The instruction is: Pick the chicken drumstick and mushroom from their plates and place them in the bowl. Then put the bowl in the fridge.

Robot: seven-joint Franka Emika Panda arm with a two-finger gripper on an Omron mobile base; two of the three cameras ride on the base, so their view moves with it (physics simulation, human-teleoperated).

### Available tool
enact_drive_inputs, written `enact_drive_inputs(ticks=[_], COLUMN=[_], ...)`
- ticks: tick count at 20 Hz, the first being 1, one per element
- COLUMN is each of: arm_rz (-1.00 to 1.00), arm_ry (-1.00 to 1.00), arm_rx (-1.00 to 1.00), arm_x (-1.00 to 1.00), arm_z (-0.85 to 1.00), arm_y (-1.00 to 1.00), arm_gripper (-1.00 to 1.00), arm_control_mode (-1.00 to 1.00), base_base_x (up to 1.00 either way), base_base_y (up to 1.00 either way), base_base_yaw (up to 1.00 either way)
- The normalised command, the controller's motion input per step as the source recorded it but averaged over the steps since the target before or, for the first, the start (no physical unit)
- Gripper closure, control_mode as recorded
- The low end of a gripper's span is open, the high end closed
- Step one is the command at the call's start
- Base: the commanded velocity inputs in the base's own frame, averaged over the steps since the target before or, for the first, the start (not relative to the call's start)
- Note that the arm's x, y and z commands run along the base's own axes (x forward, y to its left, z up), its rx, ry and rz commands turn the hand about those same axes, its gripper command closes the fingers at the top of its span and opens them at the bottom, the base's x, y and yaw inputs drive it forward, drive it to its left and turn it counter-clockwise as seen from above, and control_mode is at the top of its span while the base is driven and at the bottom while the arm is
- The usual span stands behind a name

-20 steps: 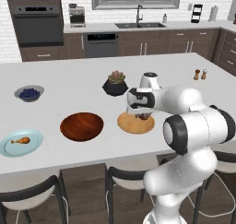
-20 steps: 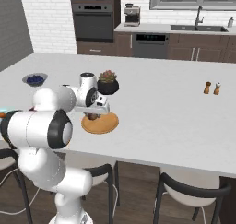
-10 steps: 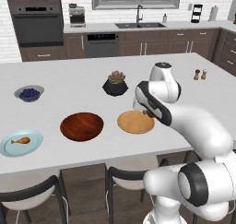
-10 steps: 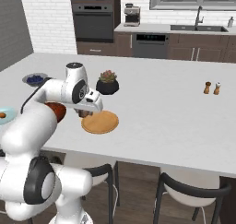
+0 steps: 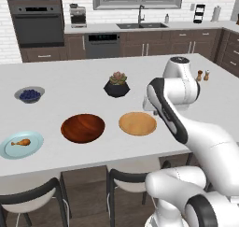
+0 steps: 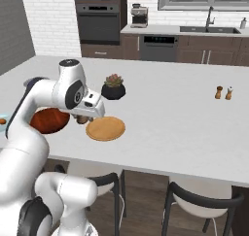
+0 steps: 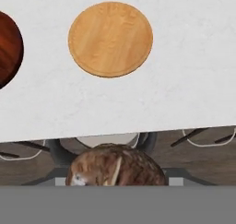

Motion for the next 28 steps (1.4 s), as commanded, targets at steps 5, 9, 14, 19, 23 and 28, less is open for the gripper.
enact_drive_inputs(ticks=[5, 9, 14, 19, 23, 28], arm_rz=[0.01, 0.02, 0.01, 0.00, 0.00, 0.00], arm_ry=[0.00, 0.00, 0.00, 0.00, 0.00, 0.00], arm_rx=[0.00, 0.00, 0.00, 0.00, 0.00, 0.00], arm_x=[-0.30, -0.41, -0.18, 0.00, 0.00, 0.00], arm_z=[0.24, 0.26, 0.03, 0.00, 0.00, 0.00], arm_y=[-0.01, 0.00, 0.00, 0.00, 0.00, 0.00], arm_gripper=[1.00, 1.00, 1.00, 1.00, 1.00, 1.00], arm_control_mode=[-1.00, -1.00, 1.00, 1.00, 1.00, 1.00], base_base_x=[0.00, 0.00, -0.31, -0.46, 0.06, 0.18], base_base_y=[0.00, 0.00, 0.02, 0.88, 1.00, 0.97], base_base_yaw=[0.00, 0.00, 0.00, 0.00, 0.00, -0.02])
